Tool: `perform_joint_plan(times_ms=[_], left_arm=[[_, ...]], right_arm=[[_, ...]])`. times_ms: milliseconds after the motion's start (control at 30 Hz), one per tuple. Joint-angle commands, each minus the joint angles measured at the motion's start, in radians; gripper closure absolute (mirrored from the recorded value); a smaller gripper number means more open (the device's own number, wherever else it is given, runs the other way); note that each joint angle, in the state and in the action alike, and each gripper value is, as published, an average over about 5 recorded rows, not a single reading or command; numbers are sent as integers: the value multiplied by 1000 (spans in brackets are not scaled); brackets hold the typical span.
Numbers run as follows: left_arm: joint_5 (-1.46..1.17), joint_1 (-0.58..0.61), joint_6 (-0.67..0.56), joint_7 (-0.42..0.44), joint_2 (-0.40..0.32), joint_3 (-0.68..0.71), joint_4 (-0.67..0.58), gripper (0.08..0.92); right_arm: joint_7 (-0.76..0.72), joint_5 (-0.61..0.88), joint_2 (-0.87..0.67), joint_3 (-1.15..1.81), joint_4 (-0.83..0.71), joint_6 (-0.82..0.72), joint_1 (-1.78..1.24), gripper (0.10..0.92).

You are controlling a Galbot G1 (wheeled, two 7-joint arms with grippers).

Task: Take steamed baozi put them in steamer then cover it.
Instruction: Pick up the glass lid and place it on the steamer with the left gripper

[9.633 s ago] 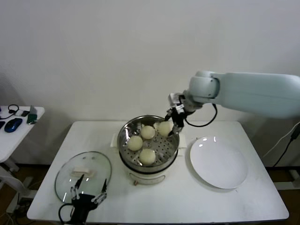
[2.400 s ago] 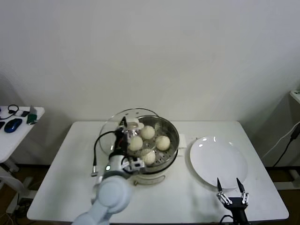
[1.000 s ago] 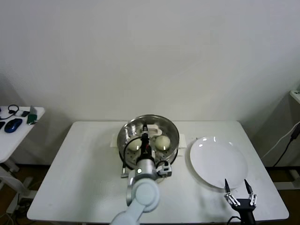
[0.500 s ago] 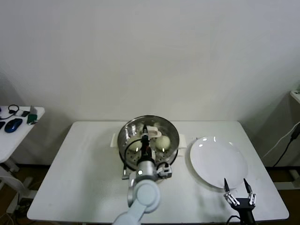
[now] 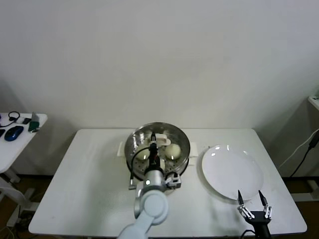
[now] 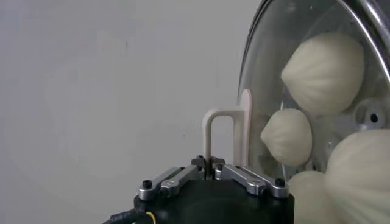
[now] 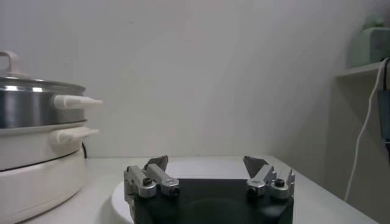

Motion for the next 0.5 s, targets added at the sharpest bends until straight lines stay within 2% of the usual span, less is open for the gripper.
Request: perform_joint_plan(times_ms=[33, 300, 400, 500], left_arm=[[-5, -1, 1, -4, 3, -5, 4, 863], [-41, 8, 5, 9, 21, 8, -37, 857], [-72, 6, 11, 21, 35, 20, -70, 805], [-126, 4, 23, 30, 58, 34, -118, 720]], right_arm=[[-1, 0, 1, 2, 4, -1, -1, 203], [-1, 2, 1, -1, 12, -6, -4, 203], [-1, 3, -1, 0, 13, -10, -4, 203], [-1, 3, -4, 1, 13, -16, -3, 203]])
